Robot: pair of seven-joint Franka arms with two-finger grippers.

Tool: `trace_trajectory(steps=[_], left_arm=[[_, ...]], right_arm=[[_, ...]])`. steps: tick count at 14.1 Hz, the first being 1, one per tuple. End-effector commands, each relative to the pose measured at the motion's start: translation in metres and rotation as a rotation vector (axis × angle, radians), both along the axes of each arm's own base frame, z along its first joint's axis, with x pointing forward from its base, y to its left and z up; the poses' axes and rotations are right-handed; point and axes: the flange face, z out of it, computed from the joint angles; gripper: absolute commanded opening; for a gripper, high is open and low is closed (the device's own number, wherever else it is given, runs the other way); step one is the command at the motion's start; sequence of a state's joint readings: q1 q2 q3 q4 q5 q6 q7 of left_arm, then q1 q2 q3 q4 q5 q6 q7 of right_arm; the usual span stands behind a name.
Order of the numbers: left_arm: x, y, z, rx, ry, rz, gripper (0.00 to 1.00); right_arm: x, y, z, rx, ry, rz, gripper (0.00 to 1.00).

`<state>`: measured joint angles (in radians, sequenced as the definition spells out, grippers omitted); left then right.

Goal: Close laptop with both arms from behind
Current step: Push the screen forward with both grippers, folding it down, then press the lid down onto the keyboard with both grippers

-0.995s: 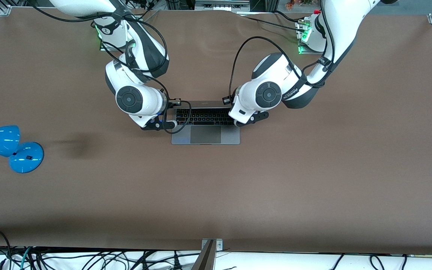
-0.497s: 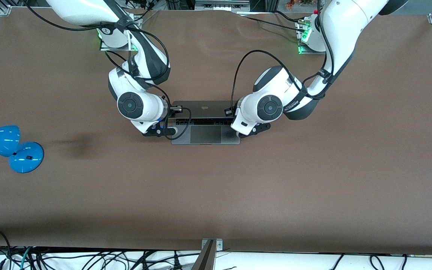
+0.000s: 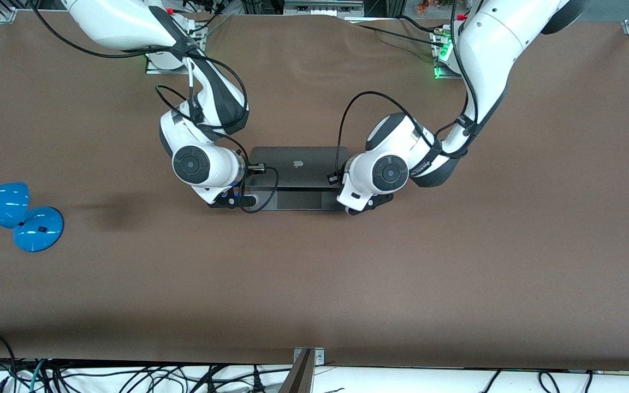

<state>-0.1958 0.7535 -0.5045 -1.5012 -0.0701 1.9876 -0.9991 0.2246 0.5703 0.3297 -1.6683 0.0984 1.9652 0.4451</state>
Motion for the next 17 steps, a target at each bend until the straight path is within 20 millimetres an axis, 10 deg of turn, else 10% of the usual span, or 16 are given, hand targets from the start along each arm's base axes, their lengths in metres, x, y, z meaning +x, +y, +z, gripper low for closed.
trace_trajectory(steps=[1,17], left_arm=[[0.014,-0.005,-0.009,0.017,-0.033,-0.005,0.0],[0.028,-0.001,-0.067,0.031,-0.094,0.02,0.0]], right_arm=[[0.014,0.005,-0.008,0.007,-0.011,0.012,0.02],[0.039,0.007,-0.07,0.041,-0.063,0.023,0.01]])
